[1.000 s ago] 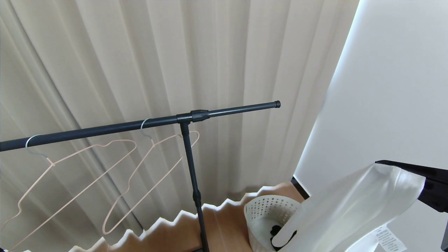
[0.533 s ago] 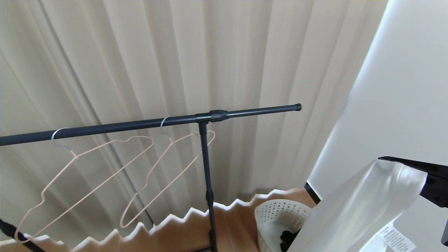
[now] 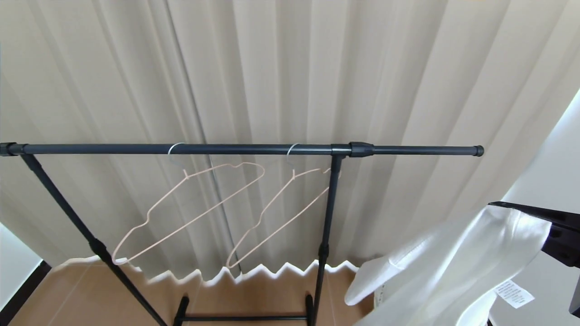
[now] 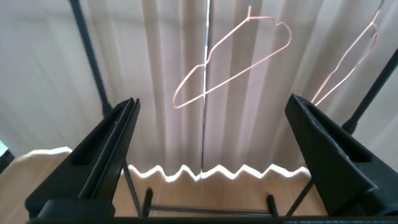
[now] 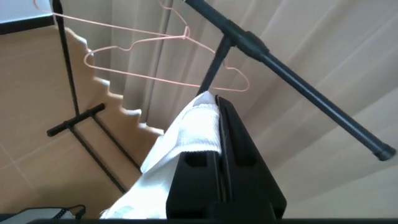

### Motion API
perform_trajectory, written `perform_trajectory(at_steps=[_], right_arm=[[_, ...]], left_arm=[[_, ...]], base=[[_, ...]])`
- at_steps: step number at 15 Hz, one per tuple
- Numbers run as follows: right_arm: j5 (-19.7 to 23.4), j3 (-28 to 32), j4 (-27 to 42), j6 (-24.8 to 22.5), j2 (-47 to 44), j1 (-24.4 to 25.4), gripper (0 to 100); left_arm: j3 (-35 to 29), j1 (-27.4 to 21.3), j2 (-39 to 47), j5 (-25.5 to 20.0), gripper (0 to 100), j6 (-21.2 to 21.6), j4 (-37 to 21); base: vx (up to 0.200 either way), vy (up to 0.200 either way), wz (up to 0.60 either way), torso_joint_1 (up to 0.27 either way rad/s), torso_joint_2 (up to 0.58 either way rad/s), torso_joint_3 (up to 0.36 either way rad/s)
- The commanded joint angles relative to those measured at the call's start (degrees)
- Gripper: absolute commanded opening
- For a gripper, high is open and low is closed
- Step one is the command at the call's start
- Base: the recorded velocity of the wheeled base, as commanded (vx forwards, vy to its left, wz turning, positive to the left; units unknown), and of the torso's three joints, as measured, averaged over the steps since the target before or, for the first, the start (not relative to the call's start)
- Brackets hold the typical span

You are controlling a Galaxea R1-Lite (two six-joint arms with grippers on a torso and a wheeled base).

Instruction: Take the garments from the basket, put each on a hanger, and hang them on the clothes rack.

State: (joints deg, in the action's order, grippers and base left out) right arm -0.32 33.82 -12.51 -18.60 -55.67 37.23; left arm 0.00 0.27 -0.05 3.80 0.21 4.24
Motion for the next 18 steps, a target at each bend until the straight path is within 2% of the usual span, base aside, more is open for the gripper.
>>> perform_trajectory(at_steps=[1, 9, 15, 18], right_arm=[[0.1, 0.0, -0.1, 0.0, 0.0, 0.0, 0], [0.1, 0.0, -0.1, 0.0, 0.0, 0.0, 0], [0.1, -0.1, -0.1, 0.0, 0.0, 0.0, 0], [0.1, -0.1, -0.1, 0.0, -0.2, 0.0, 0]], left_arm=[[0.0, 0.0, 0.0, 0.1, 100, 0.0, 0.0], [0.0, 0.0, 0.0, 0.1, 100, 0.0, 0.0], [0.0, 0.0, 0.0, 0.1, 100, 0.0, 0.0], [0.0, 0.0, 0.0, 0.2, 100, 0.0, 0.1]], base=[[-0.2, 0.2, 0.0, 0.012, 0.01, -0.007], [0.0, 0.2, 0.0, 0.001, 0.0, 0.005], [-0.2, 0.0, 0.0, -0.001, 0.0, 0.005], [0.0, 0.0, 0.0, 0.0, 0.0, 0.0]])
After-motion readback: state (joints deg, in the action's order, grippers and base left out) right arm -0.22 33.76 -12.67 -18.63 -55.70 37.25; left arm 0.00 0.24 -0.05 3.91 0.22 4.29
